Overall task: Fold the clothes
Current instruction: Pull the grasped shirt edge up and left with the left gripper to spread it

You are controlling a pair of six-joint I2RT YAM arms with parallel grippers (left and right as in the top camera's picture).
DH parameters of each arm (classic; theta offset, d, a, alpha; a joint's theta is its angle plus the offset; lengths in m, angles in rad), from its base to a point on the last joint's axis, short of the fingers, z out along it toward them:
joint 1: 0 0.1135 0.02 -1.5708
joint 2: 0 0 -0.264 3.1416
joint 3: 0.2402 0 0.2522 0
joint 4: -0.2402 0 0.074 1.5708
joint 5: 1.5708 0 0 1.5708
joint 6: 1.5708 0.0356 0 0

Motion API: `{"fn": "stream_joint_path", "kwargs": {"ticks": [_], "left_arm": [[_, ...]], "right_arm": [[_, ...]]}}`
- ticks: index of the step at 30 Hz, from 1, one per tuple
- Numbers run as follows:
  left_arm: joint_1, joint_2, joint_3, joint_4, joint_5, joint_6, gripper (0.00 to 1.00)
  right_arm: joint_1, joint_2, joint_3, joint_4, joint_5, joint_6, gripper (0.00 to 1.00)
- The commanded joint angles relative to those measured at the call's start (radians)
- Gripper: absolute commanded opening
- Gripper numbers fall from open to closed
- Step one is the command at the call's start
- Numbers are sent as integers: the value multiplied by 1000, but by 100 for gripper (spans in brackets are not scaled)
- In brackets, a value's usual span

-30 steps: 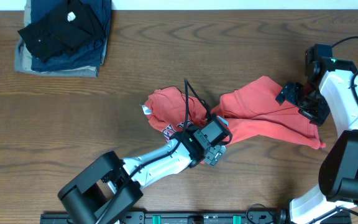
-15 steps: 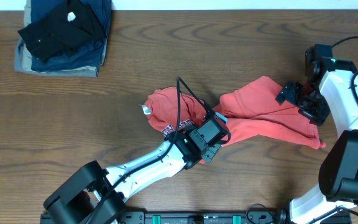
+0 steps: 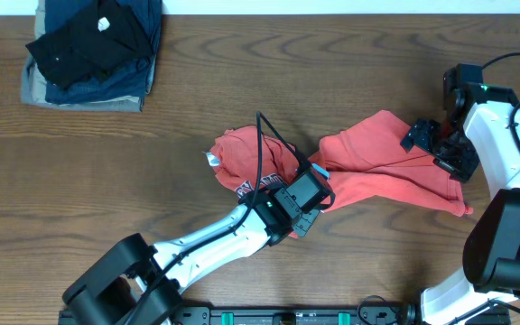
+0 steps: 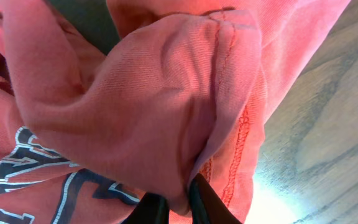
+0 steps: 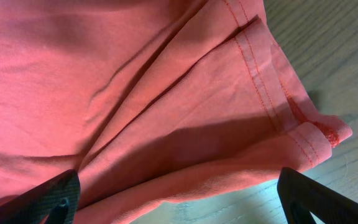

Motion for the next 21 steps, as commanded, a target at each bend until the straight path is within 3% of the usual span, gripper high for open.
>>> {"fn": "stream_joint_path", "kwargs": {"ticks": [1, 3, 15, 21], "left_arm": [[1, -80, 10, -2, -16, -2, 12], [1, -138, 10, 0, -19, -2, 6], [4, -361, 10, 11, -271, 21, 6], [35, -362, 10, 99, -531, 29, 6]], "right_arm": [[-2, -18, 2, 0, 3, 16, 99], [-2, -18, 2, 0, 3, 16, 99], [-2, -18, 2, 0, 3, 16, 99], [-2, -18, 2, 0, 3, 16, 99]]}}
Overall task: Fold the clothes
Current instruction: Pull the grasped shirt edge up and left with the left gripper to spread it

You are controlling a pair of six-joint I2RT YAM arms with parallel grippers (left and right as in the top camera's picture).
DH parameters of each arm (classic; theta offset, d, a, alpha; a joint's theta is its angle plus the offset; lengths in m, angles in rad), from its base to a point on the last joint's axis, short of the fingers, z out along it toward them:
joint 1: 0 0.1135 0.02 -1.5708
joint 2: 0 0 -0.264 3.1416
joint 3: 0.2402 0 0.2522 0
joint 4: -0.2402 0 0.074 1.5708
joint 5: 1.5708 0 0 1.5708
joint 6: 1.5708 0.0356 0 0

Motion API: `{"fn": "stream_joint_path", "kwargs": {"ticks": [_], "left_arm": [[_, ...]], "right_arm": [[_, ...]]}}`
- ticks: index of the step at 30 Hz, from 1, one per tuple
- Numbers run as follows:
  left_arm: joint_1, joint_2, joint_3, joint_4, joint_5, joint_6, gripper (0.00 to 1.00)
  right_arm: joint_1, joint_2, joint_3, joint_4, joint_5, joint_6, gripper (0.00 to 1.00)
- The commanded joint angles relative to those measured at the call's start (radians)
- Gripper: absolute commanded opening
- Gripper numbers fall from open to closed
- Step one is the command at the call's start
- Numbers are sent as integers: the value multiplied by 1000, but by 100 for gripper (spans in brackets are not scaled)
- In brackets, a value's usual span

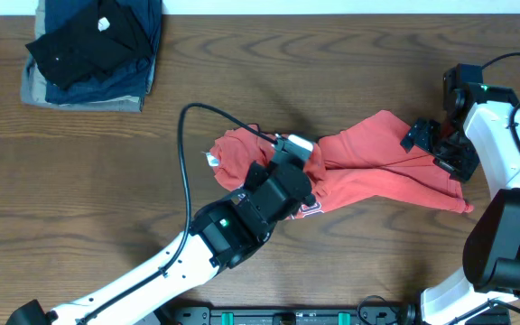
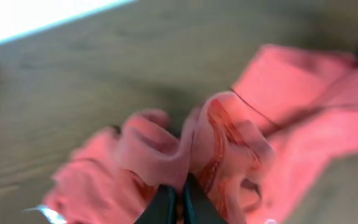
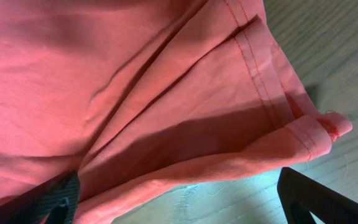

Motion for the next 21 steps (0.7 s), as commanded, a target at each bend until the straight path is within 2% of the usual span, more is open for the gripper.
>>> {"fn": "stream_joint_path", "kwargs": {"ticks": [1, 5, 12, 19, 20, 21], "left_arm": [[34, -9, 10, 60, -233, 20, 6], [93, -9, 10, 164, -314, 39, 6], [263, 1, 10, 319, -314, 56, 6], [445, 110, 10, 413, -166, 21, 6], [468, 142, 10, 439, -162, 21, 7], [486, 170, 10, 459, -162, 22, 17]], "right_arm": [[-2, -18, 2, 0, 3, 15, 99], [-2, -18, 2, 0, 3, 16, 99], [-2, -18, 2, 0, 3, 15, 99], [-2, -18, 2, 0, 3, 15, 99], [-2, -18, 2, 0, 3, 15, 99], [-2, -18, 2, 0, 3, 15, 99]]}}
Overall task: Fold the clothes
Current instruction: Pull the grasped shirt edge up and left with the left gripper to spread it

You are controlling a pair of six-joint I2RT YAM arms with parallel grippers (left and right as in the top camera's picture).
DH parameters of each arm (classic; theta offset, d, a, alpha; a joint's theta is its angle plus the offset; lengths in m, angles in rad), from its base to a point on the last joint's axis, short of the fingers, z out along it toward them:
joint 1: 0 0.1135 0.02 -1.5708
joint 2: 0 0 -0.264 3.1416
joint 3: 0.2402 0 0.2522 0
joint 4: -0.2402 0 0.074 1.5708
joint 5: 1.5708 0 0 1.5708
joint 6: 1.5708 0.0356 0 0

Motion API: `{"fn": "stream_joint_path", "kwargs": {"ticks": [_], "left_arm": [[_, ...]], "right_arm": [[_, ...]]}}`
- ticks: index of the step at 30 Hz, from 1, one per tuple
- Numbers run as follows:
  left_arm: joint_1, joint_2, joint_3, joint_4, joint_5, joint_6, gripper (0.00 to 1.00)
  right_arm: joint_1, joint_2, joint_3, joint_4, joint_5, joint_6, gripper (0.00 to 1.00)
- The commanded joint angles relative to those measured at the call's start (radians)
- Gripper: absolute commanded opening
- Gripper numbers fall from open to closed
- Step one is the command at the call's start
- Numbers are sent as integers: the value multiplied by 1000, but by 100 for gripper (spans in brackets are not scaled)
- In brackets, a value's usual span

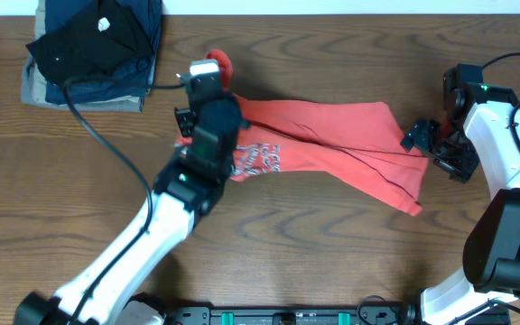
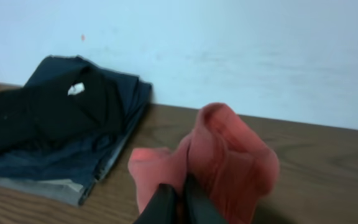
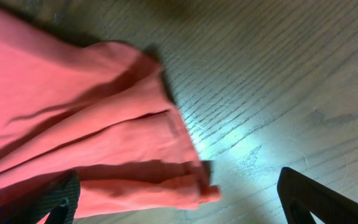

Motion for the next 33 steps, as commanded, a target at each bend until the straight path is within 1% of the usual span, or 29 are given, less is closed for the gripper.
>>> {"fn": "stream_joint_path", "kwargs": {"ticks": [1, 3, 4, 5, 6, 7, 10, 13, 14, 16, 20, 25, 28, 33], "left_arm": [[66, 97, 10, 50, 39, -18, 34], [101, 155, 10, 75, 39, -18, 71], [115, 175, 10, 74, 39, -17, 84], [127, 189, 10, 65, 39, -8, 93], [134, 192, 10, 46, 39, 8, 100], [137, 187, 10, 25, 39, 18, 98], [135, 130, 10, -62, 39, 20, 98], [118, 29, 11, -212, 48, 11, 98], [114, -3, 11, -268, 72, 11, 98], [109, -73, 10, -401, 172, 4, 98], [109, -146, 10, -624, 370, 4, 98], [109, -137, 5, -845, 600, 4, 98], [109, -119, -5, -912, 669, 4, 98], [109, -84, -20, -951, 687, 3, 98]], "right_arm": [[-2, -18, 2, -1, 3, 16, 99], [-2, -18, 2, -1, 3, 16, 99], [-2, -18, 2, -1, 3, 16, 99], [-2, -18, 2, -1, 3, 16, 99], [-2, -18, 2, -1, 3, 16, 99], [-2, -18, 2, -1, 3, 16, 99], [-2, -18, 2, -1, 3, 16, 99], [-2, -18, 2, -1, 3, 16, 99], [-2, -18, 2, -1, 3, 16, 99], [-2, -18, 2, -1, 3, 16, 99], [-2, -18, 2, -1, 3, 16, 99], [-2, -18, 2, -1, 3, 16, 99], [-2, -18, 2, -1, 3, 16, 99], [-2, -18, 2, -1, 3, 16, 99]]}}
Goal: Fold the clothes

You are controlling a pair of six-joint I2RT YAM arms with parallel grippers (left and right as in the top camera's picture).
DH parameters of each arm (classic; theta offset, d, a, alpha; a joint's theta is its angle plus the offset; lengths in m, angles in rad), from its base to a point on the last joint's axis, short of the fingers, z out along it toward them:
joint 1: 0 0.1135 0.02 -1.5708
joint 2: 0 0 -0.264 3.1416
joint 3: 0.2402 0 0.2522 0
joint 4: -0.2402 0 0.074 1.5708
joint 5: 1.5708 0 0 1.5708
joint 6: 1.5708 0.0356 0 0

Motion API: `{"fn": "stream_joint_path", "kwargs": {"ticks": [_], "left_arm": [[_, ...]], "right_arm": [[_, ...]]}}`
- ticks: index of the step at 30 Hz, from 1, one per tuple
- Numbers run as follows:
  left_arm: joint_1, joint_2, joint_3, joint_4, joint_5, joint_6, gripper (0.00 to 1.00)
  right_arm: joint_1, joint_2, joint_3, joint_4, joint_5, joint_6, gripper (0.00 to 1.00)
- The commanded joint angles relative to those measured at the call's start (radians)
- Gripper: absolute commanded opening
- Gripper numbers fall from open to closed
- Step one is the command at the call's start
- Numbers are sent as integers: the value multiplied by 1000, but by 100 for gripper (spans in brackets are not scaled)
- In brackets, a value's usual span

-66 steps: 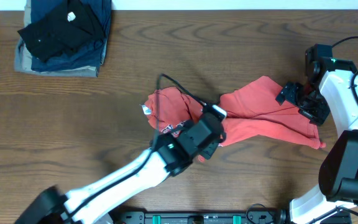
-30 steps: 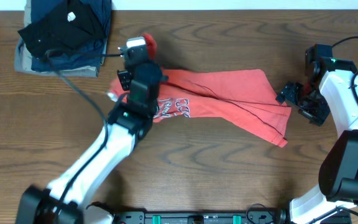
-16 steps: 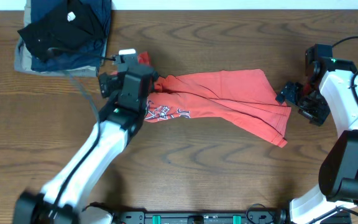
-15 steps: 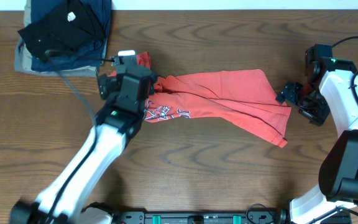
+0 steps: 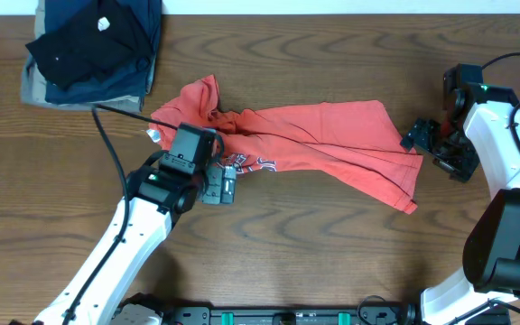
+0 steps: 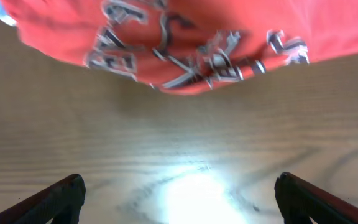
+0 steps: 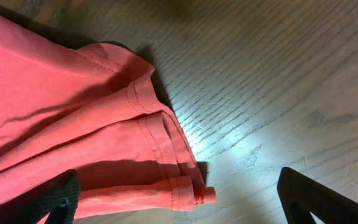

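Note:
The red T-shirt [image 5: 314, 135] lies stretched across the table, its left end [image 5: 192, 99] bunched near the stack and its hem at the right. Its grey print [image 6: 191, 56] fills the top of the left wrist view. My left gripper [image 5: 217, 188] hangs open just in front of the printed part, and its fingertips [image 6: 58, 196] have only bare wood between them. My right gripper [image 5: 430, 144] is open at the shirt's right edge. The hem corner [image 7: 185, 193] lies between its fingers [image 7: 55, 199], untouched as far as I can tell.
A stack of folded dark and tan clothes [image 5: 93, 50] sits at the back left corner, close to the shirt's left end. The wooden table [image 5: 332, 262] stretches in front of the shirt. The left arm's cable [image 5: 106, 135] loops above the table.
My left gripper was shut on the shirt's end, held up near the stack; now it is open in front of the print. The shirt's left end lies on the table. The right gripper stays put.
The shirt lay crumpled mid-table with my left gripper shut on a fold. Then that gripper held the fold higher and further back. Then it was near the stack, the shirt pulled long. Now the shirt is let go. The right gripper stayed open at the hem.

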Motion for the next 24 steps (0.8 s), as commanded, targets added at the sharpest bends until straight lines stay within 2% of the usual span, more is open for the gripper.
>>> {"fn": "stream_joint_path", "kwargs": {"ticks": [1, 3, 9, 15, 19, 24], "left_arm": [[-1, 26, -18, -8, 62, -1, 98], [-1, 39, -18, -2, 62, -22, 98], [-1, 68, -18, 0, 65, -41, 98], [-1, 73, -18, -5, 64, -40, 98], [-1, 73, -18, 2, 64, -40, 98], [-1, 73, -18, 12, 64, -40, 98]], "right_arm": [[-2, -18, 2, 0, 3, 15, 99], [-2, -18, 2, 0, -14, 21, 99], [-2, -18, 2, -3, -271, 30, 99], [-2, -18, 2, 2, -450, 32, 99], [25, -16, 0, 76, -410, 41, 99], [101, -16, -21, 78, -283, 53, 99]]}}
